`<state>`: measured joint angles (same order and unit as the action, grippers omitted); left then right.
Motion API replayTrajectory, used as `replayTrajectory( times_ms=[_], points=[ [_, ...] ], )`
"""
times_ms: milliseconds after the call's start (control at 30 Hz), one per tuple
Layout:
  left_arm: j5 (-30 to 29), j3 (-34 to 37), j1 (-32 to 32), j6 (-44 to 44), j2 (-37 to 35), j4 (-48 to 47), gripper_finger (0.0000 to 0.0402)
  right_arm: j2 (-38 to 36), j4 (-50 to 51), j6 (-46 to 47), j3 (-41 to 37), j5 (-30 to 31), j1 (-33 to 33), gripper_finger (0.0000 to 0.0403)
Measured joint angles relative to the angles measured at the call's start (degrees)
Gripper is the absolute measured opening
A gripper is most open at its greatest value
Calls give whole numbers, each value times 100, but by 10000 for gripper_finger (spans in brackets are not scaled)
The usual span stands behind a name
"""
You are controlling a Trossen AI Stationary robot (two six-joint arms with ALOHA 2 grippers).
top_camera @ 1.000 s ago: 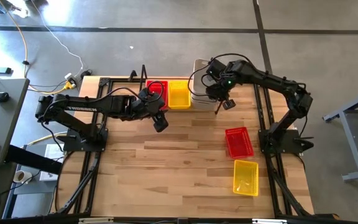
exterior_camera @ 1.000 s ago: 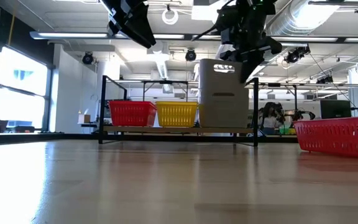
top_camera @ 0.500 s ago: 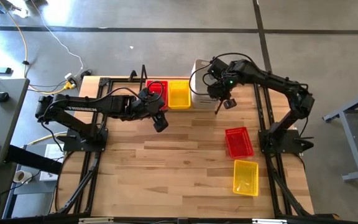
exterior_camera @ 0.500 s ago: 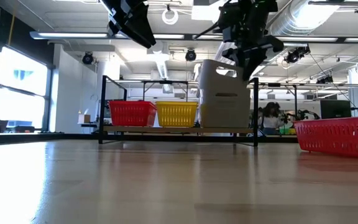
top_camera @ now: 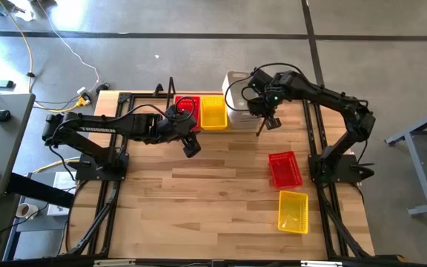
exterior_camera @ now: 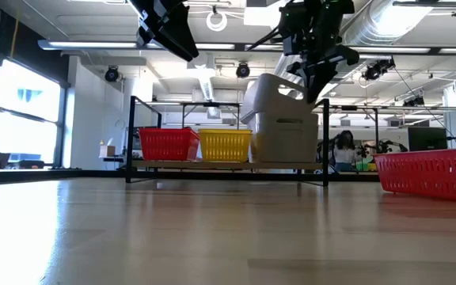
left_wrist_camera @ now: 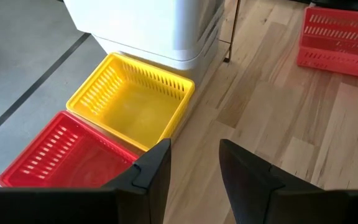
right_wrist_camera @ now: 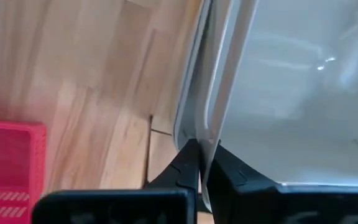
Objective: Stack baskets on shelf by color
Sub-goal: Stack the gray bin on the gray bins on the shelf
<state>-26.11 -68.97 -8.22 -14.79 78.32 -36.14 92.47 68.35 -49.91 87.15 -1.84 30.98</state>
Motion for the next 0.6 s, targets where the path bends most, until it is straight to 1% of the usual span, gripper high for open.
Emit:
replayTrajectory(
  times_ms=[67, 333, 533, 600],
  points=[
    [0, 0, 1, 0, 0, 2, 126, 2, 65, 27, 43, 142, -2, 2],
    [0, 0, 1, 0, 0, 0, 126, 2, 228, 538, 439, 260, -2, 2],
    [0, 0, -1, 0, 0, 0, 126, 43, 460, 603, 468, 362, -16, 1],
    [0, 0, 1, 0, 0, 0, 126, 118, 479, 597, 468, 531, -47, 0]
  ],
)
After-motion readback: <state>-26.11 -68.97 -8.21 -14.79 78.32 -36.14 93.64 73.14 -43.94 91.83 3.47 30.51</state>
